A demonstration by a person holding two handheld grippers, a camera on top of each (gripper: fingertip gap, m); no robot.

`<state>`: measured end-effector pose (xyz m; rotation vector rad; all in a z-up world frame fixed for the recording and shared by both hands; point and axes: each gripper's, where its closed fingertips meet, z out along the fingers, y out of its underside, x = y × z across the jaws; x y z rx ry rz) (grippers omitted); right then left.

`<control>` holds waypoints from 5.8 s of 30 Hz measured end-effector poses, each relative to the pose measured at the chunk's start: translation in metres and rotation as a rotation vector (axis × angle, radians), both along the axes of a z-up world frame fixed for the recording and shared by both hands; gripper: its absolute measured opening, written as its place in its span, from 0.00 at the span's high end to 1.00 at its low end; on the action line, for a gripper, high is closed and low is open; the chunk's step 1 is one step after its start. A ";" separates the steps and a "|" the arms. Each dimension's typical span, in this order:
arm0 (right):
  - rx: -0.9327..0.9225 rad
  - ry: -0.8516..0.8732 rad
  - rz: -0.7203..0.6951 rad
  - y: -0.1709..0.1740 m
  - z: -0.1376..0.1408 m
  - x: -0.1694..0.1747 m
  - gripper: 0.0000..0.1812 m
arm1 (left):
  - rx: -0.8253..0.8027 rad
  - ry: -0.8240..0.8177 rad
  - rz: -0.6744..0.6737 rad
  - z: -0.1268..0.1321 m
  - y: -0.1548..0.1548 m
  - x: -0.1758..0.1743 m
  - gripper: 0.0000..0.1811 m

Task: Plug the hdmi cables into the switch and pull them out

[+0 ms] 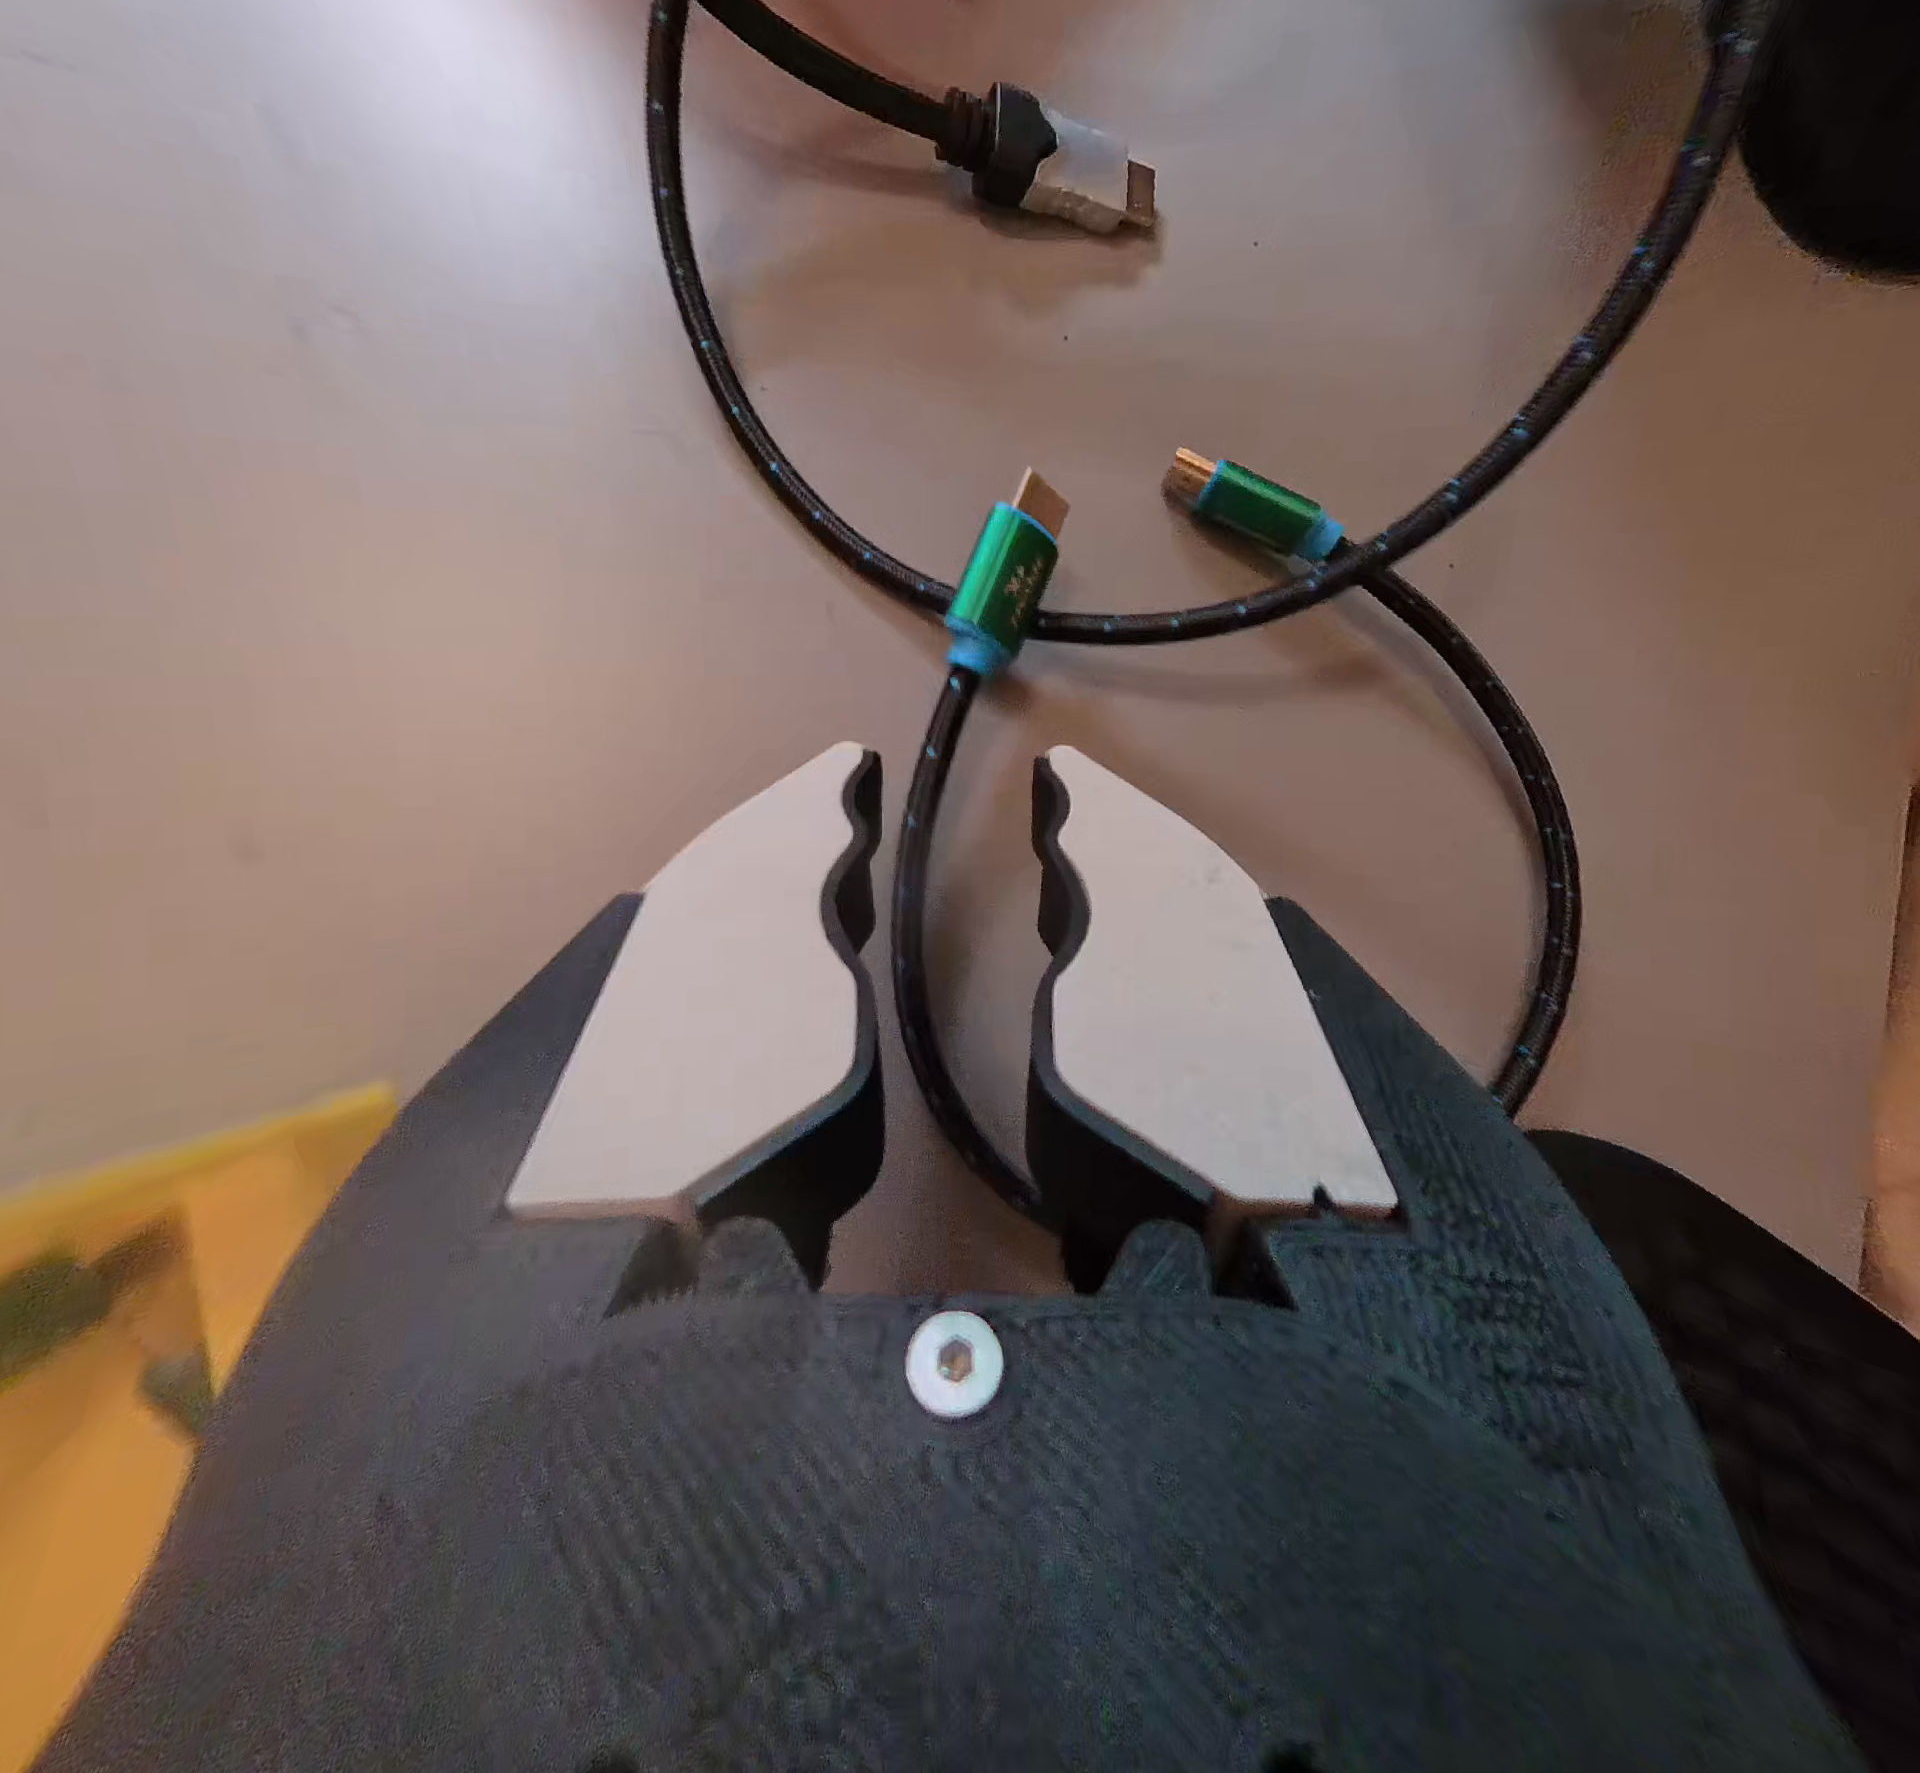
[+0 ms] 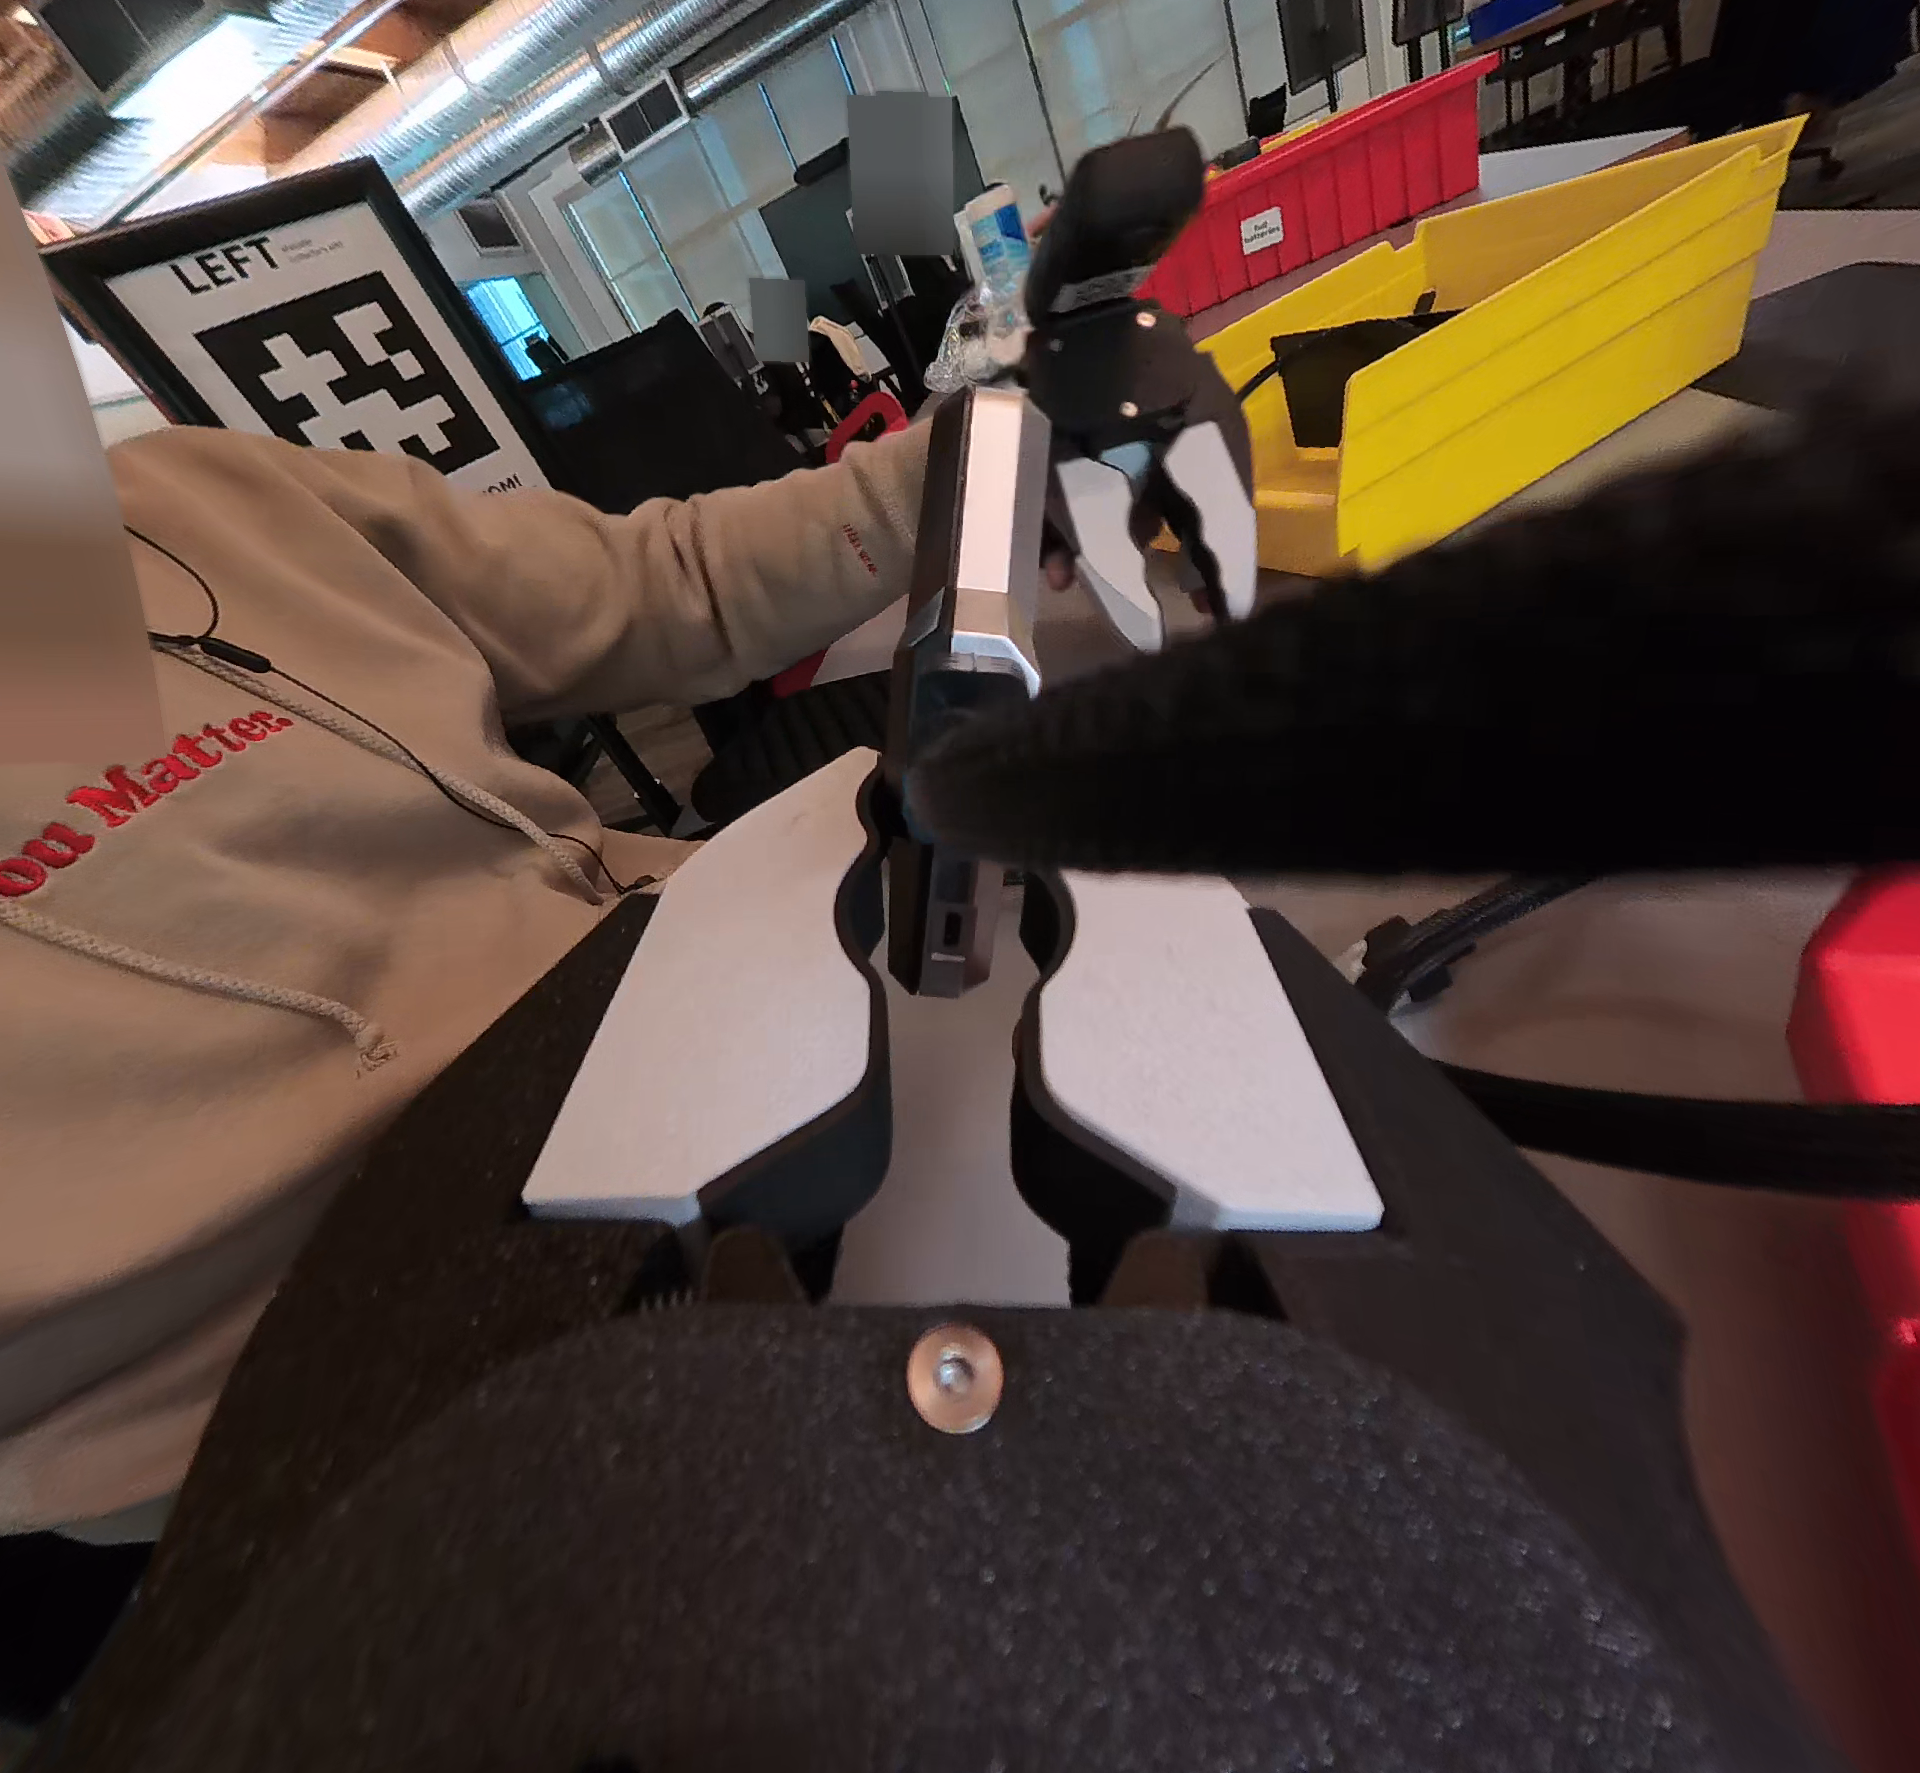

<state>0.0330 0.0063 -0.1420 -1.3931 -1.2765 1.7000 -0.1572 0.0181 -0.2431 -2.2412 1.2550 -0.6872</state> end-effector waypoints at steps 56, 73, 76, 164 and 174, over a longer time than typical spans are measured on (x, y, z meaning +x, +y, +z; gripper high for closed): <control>0.022 0.137 -0.148 0.013 0.017 -0.013 0.88 | -0.201 -0.419 -0.131 0.104 -0.013 0.128 0.94; 0.025 0.175 -0.175 0.018 0.023 -0.009 0.88 | -0.184 -0.525 -0.081 0.117 -0.005 0.133 0.94; 0.062 0.139 -0.189 0.018 0.018 -0.009 0.88 | -0.176 -0.518 -0.068 0.118 -0.003 0.131 0.94; 0.063 -0.160 0.058 -0.010 -0.028 -0.019 0.88 | -0.101 -0.326 -0.300 0.074 -0.035 0.142 0.87; 0.084 -0.223 0.074 -0.015 -0.032 -0.022 0.88 | -0.122 -0.178 -0.356 0.046 -0.050 0.131 0.94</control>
